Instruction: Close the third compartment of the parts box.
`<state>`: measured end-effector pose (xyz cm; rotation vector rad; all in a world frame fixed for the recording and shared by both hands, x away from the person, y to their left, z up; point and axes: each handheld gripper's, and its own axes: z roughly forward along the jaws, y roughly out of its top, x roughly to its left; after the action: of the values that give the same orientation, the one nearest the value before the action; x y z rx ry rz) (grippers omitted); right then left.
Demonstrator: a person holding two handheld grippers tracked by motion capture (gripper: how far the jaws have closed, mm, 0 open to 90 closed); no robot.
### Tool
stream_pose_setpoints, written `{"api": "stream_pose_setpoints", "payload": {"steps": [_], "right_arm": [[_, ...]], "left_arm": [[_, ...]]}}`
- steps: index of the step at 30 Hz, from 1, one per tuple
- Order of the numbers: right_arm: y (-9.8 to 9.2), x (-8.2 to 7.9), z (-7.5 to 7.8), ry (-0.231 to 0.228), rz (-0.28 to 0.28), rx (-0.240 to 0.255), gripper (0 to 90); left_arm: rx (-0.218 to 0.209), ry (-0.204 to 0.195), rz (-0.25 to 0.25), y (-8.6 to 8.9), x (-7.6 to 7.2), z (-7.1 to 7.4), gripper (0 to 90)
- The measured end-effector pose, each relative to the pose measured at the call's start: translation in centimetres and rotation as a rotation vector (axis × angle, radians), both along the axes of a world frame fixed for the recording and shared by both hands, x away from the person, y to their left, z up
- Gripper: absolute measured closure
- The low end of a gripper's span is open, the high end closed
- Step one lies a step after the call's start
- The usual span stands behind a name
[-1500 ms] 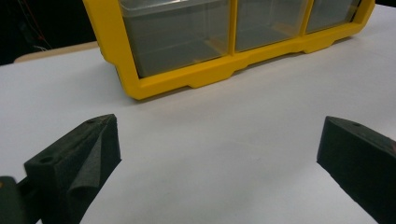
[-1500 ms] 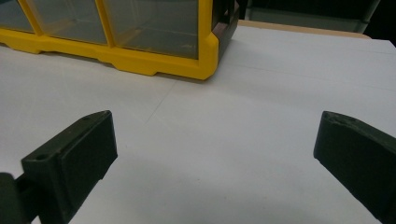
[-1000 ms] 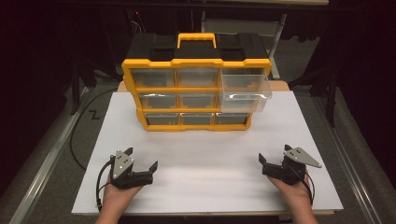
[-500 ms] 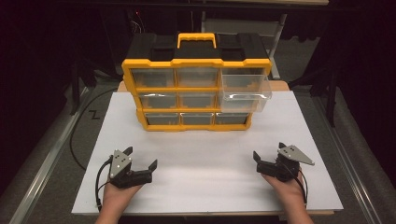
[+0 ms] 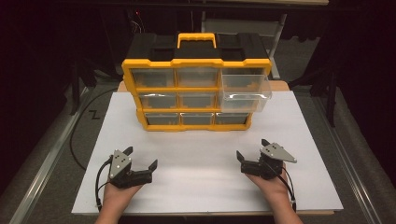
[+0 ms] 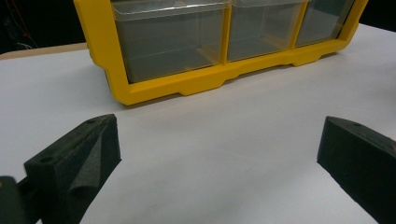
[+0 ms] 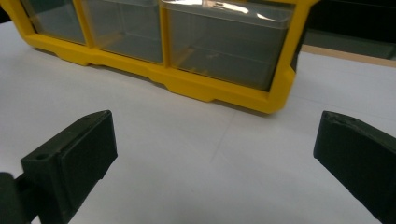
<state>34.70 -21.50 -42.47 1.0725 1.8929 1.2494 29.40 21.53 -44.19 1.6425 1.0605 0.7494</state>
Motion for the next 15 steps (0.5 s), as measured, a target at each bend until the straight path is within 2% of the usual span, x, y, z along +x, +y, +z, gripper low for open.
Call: {"api": "stream_pose_setpoints", "payload": {"steps": [4,9,13,15], "right_arm": [[0.5,0.1,0.1,-0.002,0.007,0.009,0.7],[1.5,1.1,0.2,0.014,0.002,0.053,0.7],[1.7,1.5,0.0,0.03,0.005,0.051,0.8],[1.7,1.3,-0.1,0.03,0.011,0.034,0.8]], "left_arm": [[-0.001,0.0,0.0,-0.1,0.0,0.0,0.4],[0.004,0.0,-0.003,-0.1,0.0,0.0,0.4],[0.002,-0.001,-0.003,-0.1,-0.1,0.0,0.4],[0.004,0.001,-0.003,0.0,-0.1,0.0,0.4]]}}
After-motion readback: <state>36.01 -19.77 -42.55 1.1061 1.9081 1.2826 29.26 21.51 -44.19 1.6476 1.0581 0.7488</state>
